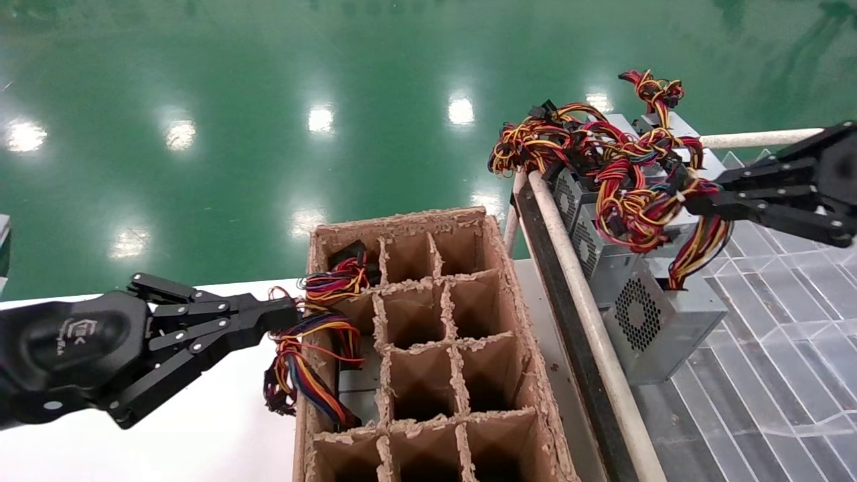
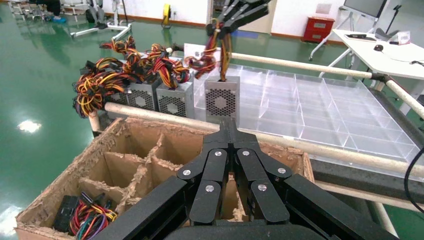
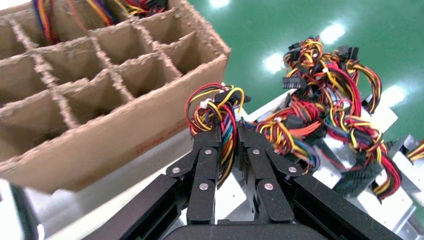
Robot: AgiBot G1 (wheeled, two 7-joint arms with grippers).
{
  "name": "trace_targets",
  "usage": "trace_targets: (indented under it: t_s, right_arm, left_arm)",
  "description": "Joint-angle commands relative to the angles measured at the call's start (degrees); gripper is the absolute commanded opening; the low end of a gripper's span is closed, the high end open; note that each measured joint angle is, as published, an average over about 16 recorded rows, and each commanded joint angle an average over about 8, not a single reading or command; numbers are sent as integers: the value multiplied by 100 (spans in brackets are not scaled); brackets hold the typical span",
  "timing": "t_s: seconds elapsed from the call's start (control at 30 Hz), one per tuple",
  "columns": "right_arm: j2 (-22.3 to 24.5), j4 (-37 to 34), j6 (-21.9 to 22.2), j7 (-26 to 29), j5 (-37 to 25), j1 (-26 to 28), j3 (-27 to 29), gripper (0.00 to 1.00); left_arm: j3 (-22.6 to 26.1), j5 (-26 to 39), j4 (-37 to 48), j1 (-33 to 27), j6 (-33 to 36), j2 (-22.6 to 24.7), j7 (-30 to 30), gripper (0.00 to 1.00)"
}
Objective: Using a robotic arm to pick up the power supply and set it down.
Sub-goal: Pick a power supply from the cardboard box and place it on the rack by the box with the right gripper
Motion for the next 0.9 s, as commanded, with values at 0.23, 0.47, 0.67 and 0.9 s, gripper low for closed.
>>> trace_targets:
  t_s: [0.23, 0.47, 0.67, 0.9]
  right_arm:
    - [-389, -611, 339, -486, 346, -528, 80, 0]
    - [-686, -1120, 303, -802, 534, -854, 110, 0]
    - [-881, -1446, 191, -971, 607, -968, 121, 11]
    - [-1055, -1654, 88, -1038, 550, -914, 90, 94]
  left_arm:
    - [0, 0, 0, 0, 0, 0, 0, 0]
    - [0, 0, 0, 0, 0, 0, 0, 0]
    - [0, 0, 0, 0, 0, 0, 0, 0]
    - [0, 0, 0, 0, 0, 0, 0, 0]
